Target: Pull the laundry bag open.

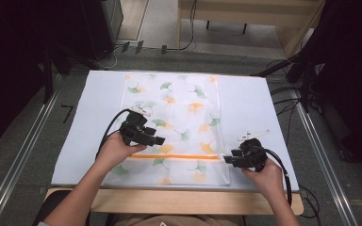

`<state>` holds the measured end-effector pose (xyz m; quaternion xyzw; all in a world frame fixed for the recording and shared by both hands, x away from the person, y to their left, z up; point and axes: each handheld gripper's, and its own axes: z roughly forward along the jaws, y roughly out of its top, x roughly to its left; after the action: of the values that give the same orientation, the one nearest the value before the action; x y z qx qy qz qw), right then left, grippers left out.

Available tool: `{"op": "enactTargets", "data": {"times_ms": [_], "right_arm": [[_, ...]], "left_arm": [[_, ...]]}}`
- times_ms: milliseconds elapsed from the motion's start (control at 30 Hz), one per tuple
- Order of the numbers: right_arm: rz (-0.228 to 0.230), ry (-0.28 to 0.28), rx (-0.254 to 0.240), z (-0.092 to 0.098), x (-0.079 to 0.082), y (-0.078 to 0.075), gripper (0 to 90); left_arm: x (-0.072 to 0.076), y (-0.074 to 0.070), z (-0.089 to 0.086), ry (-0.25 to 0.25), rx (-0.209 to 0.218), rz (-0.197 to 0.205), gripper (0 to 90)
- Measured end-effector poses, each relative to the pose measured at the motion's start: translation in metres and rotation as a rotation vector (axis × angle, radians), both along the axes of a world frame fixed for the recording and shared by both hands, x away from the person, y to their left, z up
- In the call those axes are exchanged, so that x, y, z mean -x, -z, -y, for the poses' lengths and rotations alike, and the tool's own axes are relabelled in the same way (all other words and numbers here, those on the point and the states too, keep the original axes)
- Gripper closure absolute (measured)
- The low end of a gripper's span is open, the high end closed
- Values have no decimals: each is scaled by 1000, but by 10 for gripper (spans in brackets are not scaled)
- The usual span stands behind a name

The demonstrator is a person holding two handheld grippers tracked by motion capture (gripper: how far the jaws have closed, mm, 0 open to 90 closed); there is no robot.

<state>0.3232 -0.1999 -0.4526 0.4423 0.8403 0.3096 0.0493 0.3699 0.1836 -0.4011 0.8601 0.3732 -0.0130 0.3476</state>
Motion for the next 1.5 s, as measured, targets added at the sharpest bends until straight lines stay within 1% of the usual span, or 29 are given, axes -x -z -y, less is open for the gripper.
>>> {"op": "enactTargets", "data": {"times_ms": [67,100,167,200,300,367,400,467,500,533,567,600,667,733,767,800,833,867,900,967,1100,1233,1267,1300,1333,1367,1400,1500], "right_arm": [[-4,-4,3,0,2,2,545],[-3,-13,5,0,2,3,534],[-3,-32,10,0,4,5,527],[-15,-35,17,0,4,8,518],[-14,-33,17,-1,4,10,514],[0,-35,14,-2,4,11,498],[0,-35,14,-2,4,11,498],[30,-66,38,-6,6,11,478],[30,-66,38,-6,6,11,478],[42,-73,47,-9,7,12,481],[60,-90,64,-11,7,12,490],[72,-95,76,-14,7,12,506],[79,-96,76,-16,7,13,521],[102,-96,98,-18,7,13,556],[111,-93,101,-19,8,14,574],[121,-95,102,-21,8,14,624],[121,-95,102,-21,8,14,624],[122,-96,101,-22,9,14,650],[125,-100,107,-25,9,13,702],[119,-102,105,-27,10,13,739],[99,-112,92,-25,7,12,767],[65,-113,53,-21,2,12,756],[54,-105,46,-19,3,11,756],[54,-105,46,-19,3,11,756],[42,-110,29,-17,2,12,762],[42,-110,29,-17,2,12,762],[25,-98,11,-15,2,11,767],[20,-104,-2,-11,1,12,763]], "left_arm": [[-1,0,3,5,1,-3,384],[-2,0,4,7,0,6,386],[-2,0,6,4,6,7,391],[-3,0,7,8,4,8,391],[-4,0,9,14,1,4,391],[-4,1,11,17,-3,3,391],[-4,1,11,17,-3,3,392],[-5,0,10,15,0,3,392],[-5,0,10,15,0,3,392],[-5,0,9,5,4,1,392],[-5,0,8,3,7,1,392],[-6,0,8,3,8,0,392],[-6,0,7,3,7,-1,392],[-6,0,8,7,0,-2,392],[-5,1,9,5,1,-3,392],[-5,1,9,10,-3,-6,392],[-5,1,10,9,-4,-5,392],[-5,2,11,13,-3,-8,392],[-5,2,11,15,-8,-7,391],[-5,3,11,17,-11,-8,392],[-5,3,12,14,-10,-13,392],[-5,3,11,19,-10,-11,392],[-5,4,10,18,-12,-11,392],[-5,4,10,18,-12,-11,392],[-5,4,10,15,-13,-13,392],[-5,4,10,14,-11,-13,392],[-5,4,10,13,-10,-13,392],[-5,4,10,13,-14,-11,392]]}}
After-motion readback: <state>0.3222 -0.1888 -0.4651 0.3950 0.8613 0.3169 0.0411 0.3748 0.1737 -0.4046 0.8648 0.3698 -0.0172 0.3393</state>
